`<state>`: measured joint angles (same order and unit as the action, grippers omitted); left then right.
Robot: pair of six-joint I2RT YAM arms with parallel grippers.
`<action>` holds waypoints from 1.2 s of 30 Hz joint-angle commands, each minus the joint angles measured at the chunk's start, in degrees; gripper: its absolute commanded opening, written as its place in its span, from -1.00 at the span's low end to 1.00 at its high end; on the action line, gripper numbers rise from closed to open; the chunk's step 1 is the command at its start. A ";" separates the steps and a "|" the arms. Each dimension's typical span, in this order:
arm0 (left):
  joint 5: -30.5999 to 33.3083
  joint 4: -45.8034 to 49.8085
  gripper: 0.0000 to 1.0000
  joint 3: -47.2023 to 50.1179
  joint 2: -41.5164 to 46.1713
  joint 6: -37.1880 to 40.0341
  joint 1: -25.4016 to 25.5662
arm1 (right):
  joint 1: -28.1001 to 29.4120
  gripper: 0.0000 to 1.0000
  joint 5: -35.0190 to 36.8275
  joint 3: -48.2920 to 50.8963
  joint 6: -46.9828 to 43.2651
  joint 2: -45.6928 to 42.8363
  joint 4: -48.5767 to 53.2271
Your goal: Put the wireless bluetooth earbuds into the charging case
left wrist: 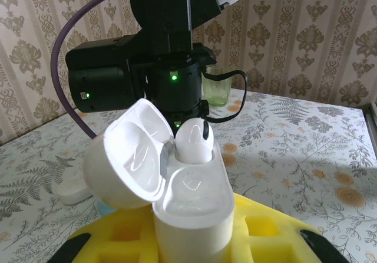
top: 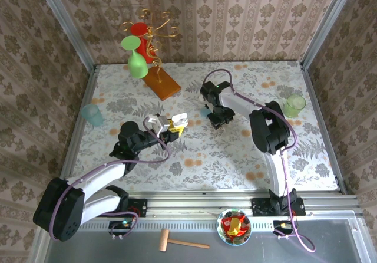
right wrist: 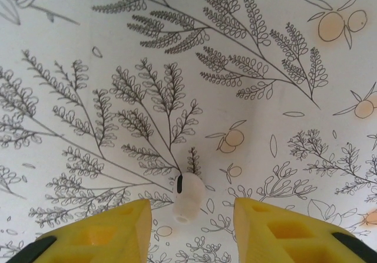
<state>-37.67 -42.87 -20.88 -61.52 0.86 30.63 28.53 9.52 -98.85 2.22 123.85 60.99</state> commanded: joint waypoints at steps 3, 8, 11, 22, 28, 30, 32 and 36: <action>-0.69 -1.78 -0.87 0.73 0.00 -0.66 -0.40 | -0.05 -0.21 1.54 -4.37 2.70 4.14 7.05; -0.66 -2.20 -0.87 0.97 0.08 -0.86 -0.40 | -0.06 -0.23 1.31 -8.35 4.46 8.14 11.96; -0.66 -2.39 -0.87 1.06 0.08 -0.90 -0.40 | -0.04 -0.25 0.26 -8.95 4.54 9.35 12.72; -0.74 -2.61 -0.87 1.11 -0.21 -1.12 -0.40 | -0.35 -0.40 0.03 -9.92 5.11 11.76 11.95; -0.61 -2.35 -0.87 1.20 0.04 -0.78 -0.40 | -0.39 -0.54 0.57 -8.52 5.35 9.84 10.81; -0.65 -2.46 -0.87 1.16 -0.01 -0.77 -0.40 | -0.30 -0.60 0.93 -7.52 5.43 8.45 9.75; -0.66 -2.54 -0.87 0.94 -0.31 -0.63 -0.40 | -0.15 -0.65 0.93 -6.05 5.02 6.16 7.94; -0.74 -3.11 -0.87 0.79 -0.86 -0.80 -0.40 | 0.12 -0.69 1.68 -2.82 5.29 0.70 4.38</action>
<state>-37.67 -43.33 -20.25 -61.95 0.84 30.63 28.64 9.17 -103.63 6.66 129.75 67.57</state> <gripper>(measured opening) 0.206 0.161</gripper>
